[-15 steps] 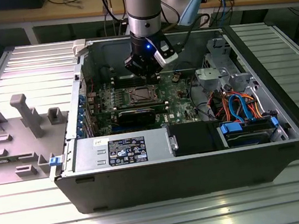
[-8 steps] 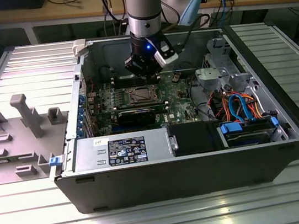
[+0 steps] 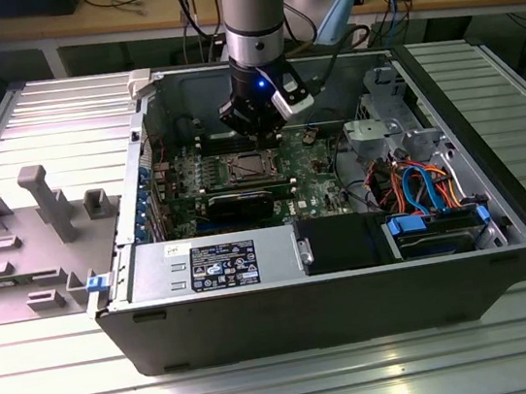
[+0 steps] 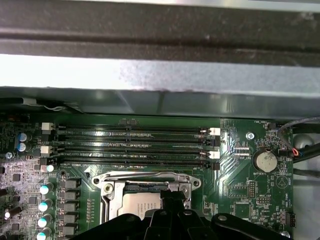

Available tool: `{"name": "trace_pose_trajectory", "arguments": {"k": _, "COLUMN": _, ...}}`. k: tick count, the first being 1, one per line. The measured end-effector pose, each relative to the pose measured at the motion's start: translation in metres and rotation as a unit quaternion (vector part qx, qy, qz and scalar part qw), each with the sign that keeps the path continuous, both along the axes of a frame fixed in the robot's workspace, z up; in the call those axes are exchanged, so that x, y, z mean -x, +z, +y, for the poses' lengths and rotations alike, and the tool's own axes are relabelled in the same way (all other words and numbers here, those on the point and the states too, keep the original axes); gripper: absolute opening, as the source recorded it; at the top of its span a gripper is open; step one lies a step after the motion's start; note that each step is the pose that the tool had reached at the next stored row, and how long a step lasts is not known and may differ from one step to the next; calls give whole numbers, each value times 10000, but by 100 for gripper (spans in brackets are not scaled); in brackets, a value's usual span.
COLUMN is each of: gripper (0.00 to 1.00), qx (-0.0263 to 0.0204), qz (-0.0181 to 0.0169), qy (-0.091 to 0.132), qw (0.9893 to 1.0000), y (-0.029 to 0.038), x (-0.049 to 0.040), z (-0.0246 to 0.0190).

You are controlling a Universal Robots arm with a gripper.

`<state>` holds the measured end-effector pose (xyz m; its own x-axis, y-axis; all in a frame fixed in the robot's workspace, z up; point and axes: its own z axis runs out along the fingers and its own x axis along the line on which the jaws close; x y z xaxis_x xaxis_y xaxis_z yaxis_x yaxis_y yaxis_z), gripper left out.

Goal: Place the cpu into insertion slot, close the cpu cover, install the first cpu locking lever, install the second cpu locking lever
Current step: 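Install the second cpu locking lever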

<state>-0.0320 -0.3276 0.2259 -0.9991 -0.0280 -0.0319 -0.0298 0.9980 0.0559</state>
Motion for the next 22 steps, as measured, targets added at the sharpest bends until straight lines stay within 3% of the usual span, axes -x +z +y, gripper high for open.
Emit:
{"name": "trace_pose_trajectory", "arguments": {"k": 7, "gripper": 11, "qx": -1, "qz": -1, "qy": 0, "qw": 10000, "y": 3, "x": 0, "z": -10}}
{"name": "trace_pose_trajectory", "arguments": {"k": 9, "gripper": 11, "qx": -1, "qz": 0, "qy": -5, "qw": 10000, "y": 32, "x": 0, "z": -12}}
{"name": "trace_pose_trajectory", "arguments": {"k": 10, "gripper": 11, "qx": 0, "qz": 0, "qy": -6, "qw": 10000, "y": 33, "x": 0, "z": -51}}
{"name": "trace_pose_trajectory", "arguments": {"k": 22, "gripper": 11, "qx": 1, "qz": 0, "qy": -5, "qw": 10000, "y": 57, "x": 0, "z": -52}}
